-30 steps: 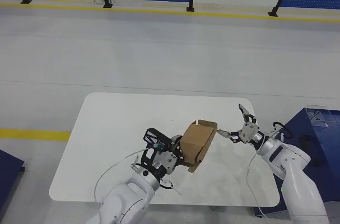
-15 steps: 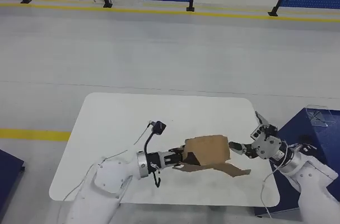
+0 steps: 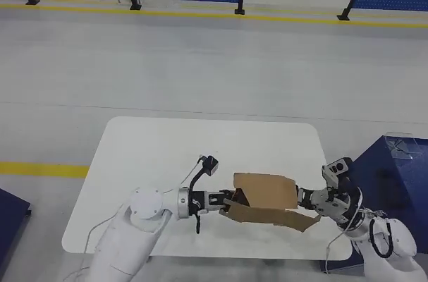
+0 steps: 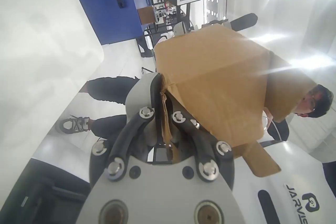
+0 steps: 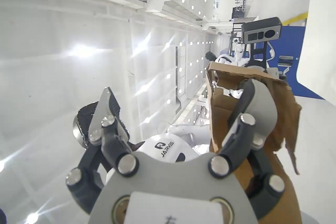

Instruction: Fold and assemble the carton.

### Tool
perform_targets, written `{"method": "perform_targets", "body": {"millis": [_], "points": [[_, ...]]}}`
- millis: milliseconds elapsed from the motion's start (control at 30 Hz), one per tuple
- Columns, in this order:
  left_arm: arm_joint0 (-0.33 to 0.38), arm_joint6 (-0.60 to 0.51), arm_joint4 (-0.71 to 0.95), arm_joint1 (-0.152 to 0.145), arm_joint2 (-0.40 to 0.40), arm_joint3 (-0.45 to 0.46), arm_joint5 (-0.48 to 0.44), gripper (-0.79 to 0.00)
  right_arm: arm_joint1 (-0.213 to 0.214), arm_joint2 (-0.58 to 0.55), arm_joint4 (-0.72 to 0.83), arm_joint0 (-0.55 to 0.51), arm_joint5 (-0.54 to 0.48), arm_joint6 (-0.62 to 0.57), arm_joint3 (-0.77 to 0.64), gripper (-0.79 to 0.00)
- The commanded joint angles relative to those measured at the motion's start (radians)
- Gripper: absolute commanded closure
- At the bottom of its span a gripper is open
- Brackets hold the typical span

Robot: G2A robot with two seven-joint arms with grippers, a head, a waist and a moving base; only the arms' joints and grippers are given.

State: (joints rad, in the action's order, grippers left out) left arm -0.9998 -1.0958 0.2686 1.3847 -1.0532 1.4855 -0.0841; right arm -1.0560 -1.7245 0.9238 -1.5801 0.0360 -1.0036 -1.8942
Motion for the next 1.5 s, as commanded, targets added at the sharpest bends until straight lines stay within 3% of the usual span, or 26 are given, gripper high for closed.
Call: {"method": "perform_targets", "body": {"millis": [0,33,67,300,433,500,533,567,600,633,767,867,967,1167,1267,1467], "points": [[0.008,-0.017,0.035,0.001,0.009,-0.018,-0.002,0.0,0.001,-0.004,-0.008,-0.008,0.006,-0.013,-0.011,-0.785],[0.014,-0.013,0.026,0.001,0.013,-0.026,-0.006,0.0,0.002,-0.006,-0.018,-0.012,0.007,-0.019,-0.018,-0.763],[0.016,-0.01,0.026,0.002,0.019,-0.031,-0.01,0.0,0.003,-0.004,-0.026,-0.018,0.014,-0.027,-0.023,-0.671],[0.024,-0.009,0.038,0.002,0.043,-0.054,-0.015,0.0,0.004,0.01,-0.049,-0.032,0.036,-0.029,-0.052,-0.366],[0.025,-0.006,0.038,0.0,0.051,-0.058,-0.007,0.0,0.004,0.021,-0.066,-0.03,0.03,-0.02,-0.058,-0.342],[0.028,-0.007,0.034,-0.001,0.056,-0.061,-0.003,0.0,0.004,0.029,-0.088,-0.026,0.03,-0.007,-0.054,0.0],[0.03,-0.008,0.029,-0.001,0.059,-0.061,0.001,0.0,0.004,0.033,-0.096,-0.023,0.029,0.0,-0.051,0.0],[0.031,-0.006,0.03,-0.002,0.06,-0.061,0.005,-0.135,0.004,0.037,-0.105,-0.02,0.027,0.007,-0.048,0.0],[0.032,-0.006,0.033,-0.002,0.062,-0.062,0.009,-0.671,0.004,0.041,-0.113,-0.018,0.026,0.016,-0.044,0.0],[0.033,-0.003,0.033,-0.003,0.061,-0.061,0.012,-0.785,0.004,0.045,-0.118,-0.015,0.025,0.024,-0.041,0.0],[0.023,0.045,-0.016,-0.014,0.029,-0.034,0.004,-0.785,0.003,0.053,-0.12,-0.008,0.038,0.058,-0.031,0.0],[-0.013,0.113,-0.089,-0.029,-0.023,0.036,-0.033,-0.785,0.003,0.053,-0.12,-0.008,0.038,0.058,-0.031,0.0],[-0.053,0.208,-0.264,-0.047,-0.08,0.118,-0.064,-0.785,0.003,0.053,-0.12,-0.008,0.038,0.058,-0.031,0.0],[-0.053,0.208,-0.264,-0.047,-0.08,0.118,-0.064,-0.785,-0.001,0.062,-0.062,0.008,0.052,0.083,-0.017,0.0],[-0.08,0.268,-0.352,-0.057,-0.109,0.148,-0.101,-0.785,-0.002,0.051,-0.073,0.023,-0.034,0.067,-0.007,0.0],[-0.171,0.276,-0.449,-0.078,-0.152,0.313,-0.144,-0.785,-0.004,0.037,-0.094,0.011,-0.156,0.012,0.002,0.0]]}}
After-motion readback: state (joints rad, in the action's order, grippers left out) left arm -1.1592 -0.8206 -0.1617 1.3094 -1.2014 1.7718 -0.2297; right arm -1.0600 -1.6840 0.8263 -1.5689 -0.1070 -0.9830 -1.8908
